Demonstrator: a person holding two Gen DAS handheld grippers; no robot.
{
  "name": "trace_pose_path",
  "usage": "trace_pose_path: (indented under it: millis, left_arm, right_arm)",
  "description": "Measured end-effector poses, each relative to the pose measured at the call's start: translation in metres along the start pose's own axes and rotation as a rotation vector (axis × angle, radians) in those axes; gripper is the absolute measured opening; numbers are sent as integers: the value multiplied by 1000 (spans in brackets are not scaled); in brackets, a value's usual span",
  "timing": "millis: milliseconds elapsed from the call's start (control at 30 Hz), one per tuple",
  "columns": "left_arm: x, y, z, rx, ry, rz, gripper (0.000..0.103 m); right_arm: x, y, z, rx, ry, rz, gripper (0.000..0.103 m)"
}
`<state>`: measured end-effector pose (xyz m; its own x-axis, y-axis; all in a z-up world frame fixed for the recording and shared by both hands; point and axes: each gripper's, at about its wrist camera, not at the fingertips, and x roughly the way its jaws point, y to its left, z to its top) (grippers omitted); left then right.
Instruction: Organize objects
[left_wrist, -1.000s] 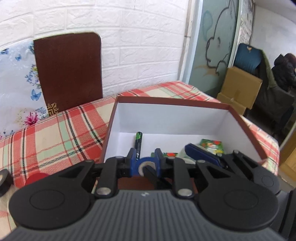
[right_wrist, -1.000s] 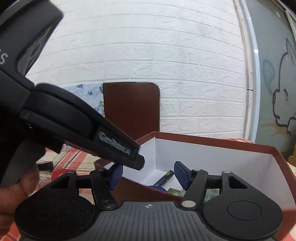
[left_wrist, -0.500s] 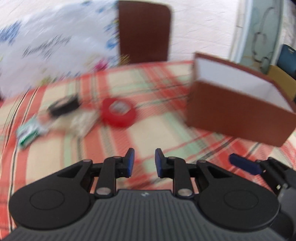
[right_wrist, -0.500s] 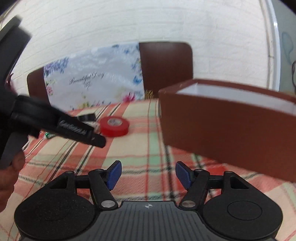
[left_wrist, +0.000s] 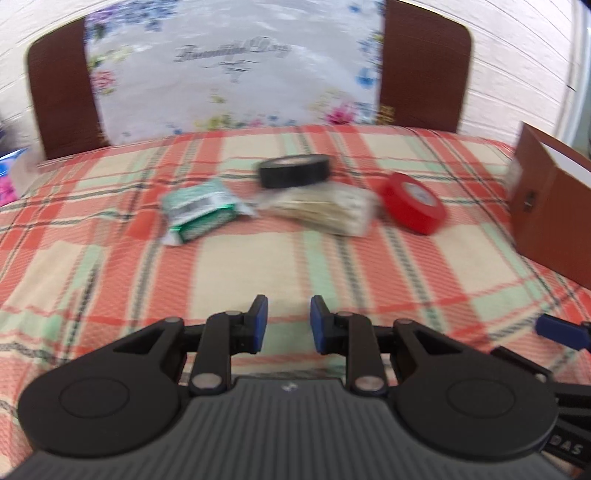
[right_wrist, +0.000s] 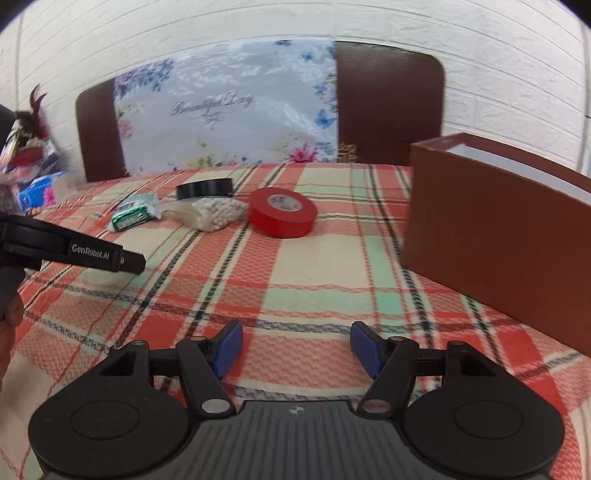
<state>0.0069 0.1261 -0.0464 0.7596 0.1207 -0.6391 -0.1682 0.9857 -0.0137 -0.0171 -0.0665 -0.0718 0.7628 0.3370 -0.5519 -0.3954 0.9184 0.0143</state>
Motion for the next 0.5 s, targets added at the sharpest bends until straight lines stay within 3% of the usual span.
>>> trace_pose_path:
  millis: [67,200,333,400,500]
  left_arm:
    - [4,20,-7,-26,-16,37,40]
    - [2,63,-20,-40,-89,125,44]
    - [0,118,-24,-177,-120,215,43]
    - [-1,137,-25,-269,-149,240,39]
    - [-1,151,-28,-359,-195,194,39]
  right_arm:
    - [6,9,3,-36,7,17,64]
    - [18,28,11,-91,9,51,64]
    - [35,52,26,-141,7,105,63]
    - [46,68,38,-165,-3,151,63]
    - [66,97,57,-202,-27,232,62]
